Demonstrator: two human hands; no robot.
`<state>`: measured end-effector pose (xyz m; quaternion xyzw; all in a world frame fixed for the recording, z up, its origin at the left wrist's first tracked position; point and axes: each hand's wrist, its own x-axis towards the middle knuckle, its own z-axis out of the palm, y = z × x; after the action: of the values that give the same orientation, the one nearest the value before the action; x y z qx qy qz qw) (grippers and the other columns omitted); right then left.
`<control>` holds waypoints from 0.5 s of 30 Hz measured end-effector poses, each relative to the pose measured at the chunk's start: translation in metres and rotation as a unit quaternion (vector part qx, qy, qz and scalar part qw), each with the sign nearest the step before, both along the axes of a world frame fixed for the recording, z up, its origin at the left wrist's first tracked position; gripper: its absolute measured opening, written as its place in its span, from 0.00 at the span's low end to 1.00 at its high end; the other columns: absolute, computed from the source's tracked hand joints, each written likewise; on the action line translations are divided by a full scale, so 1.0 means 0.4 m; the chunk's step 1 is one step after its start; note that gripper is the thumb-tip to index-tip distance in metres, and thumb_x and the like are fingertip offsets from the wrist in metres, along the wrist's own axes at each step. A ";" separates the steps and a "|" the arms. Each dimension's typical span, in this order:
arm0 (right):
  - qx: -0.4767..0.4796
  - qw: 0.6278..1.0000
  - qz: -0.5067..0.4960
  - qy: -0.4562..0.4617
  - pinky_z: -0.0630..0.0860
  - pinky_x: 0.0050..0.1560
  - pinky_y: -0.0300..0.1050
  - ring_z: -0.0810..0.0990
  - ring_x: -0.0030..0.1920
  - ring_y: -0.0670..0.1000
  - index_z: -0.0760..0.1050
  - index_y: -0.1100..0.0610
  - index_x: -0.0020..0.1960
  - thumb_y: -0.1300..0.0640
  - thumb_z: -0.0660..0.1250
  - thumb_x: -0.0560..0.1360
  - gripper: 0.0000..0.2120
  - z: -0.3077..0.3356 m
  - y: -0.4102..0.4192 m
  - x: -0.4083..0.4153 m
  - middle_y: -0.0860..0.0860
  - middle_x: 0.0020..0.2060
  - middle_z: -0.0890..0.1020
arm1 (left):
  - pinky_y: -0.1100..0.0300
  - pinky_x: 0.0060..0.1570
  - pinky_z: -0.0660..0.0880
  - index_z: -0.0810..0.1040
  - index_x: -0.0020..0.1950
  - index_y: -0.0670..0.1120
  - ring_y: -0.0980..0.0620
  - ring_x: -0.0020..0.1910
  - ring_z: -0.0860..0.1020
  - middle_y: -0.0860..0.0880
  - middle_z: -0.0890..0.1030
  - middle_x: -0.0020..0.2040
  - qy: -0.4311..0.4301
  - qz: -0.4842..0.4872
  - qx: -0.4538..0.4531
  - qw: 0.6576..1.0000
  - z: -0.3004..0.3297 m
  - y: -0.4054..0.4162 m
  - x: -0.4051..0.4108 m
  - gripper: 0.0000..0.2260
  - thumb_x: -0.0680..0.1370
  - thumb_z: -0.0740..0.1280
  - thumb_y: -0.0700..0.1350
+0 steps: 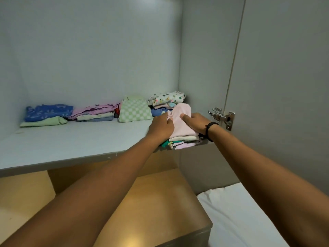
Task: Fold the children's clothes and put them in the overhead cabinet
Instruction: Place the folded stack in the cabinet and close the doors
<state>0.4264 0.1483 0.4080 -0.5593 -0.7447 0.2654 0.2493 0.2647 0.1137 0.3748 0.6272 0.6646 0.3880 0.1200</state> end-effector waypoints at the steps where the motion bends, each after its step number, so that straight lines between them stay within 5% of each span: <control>1: 0.010 1.000 -0.004 -0.026 0.72 0.55 0.47 0.79 0.59 0.60 0.74 0.62 0.71 0.39 0.56 0.84 0.30 0.003 0.010 0.000 0.61 0.66 0.79 | 0.48 0.70 0.73 0.66 0.82 0.48 0.38 0.71 0.74 0.39 0.73 0.76 0.016 0.000 -0.008 1.000 -0.001 0.006 -0.003 0.23 0.87 0.54 0.50; 5: 0.207 0.967 -0.034 -0.148 0.71 0.67 0.56 0.73 0.68 0.63 0.65 0.59 0.76 0.38 0.50 0.85 0.30 0.002 -0.040 0.024 0.63 0.71 0.73 | 0.41 0.79 0.59 0.57 0.85 0.53 0.37 0.82 0.59 0.41 0.55 0.84 0.119 -0.012 0.013 0.993 0.004 -0.026 -0.045 0.26 0.88 0.52 0.56; 8: 0.365 0.908 0.043 -0.199 0.62 0.78 0.59 0.61 0.79 0.58 0.53 0.58 0.83 0.38 0.45 0.85 0.33 -0.052 -0.173 0.048 0.58 0.80 0.62 | 0.42 0.83 0.50 0.52 0.87 0.54 0.46 0.86 0.47 0.47 0.48 0.87 0.234 -0.127 0.085 0.960 0.013 -0.037 -0.103 0.27 0.88 0.52 0.56; 12: 0.361 0.872 0.090 -0.317 0.43 0.80 0.50 0.49 0.83 0.55 0.46 0.57 0.84 0.34 0.43 0.84 0.38 -0.162 -0.250 0.062 0.57 0.83 0.54 | 0.49 0.84 0.47 0.48 0.87 0.58 0.50 0.86 0.47 0.51 0.48 0.87 0.296 -0.221 -0.008 0.929 0.000 -0.002 -0.139 0.26 0.89 0.48 0.59; 15: 0.366 0.866 0.084 -0.329 0.40 0.79 0.49 0.44 0.83 0.54 0.43 0.57 0.84 0.30 0.43 0.82 0.41 -0.192 -0.225 0.067 0.55 0.83 0.50 | 0.54 0.83 0.48 0.46 0.86 0.59 0.51 0.86 0.48 0.52 0.48 0.87 0.294 -0.229 -0.014 0.928 -0.005 0.010 -0.133 0.26 0.89 0.47 0.59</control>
<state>0.4533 0.0583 0.3311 -0.4183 -0.8712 -0.2062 0.1533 0.2115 0.1176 0.3727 0.8467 0.5134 0.1392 0.0136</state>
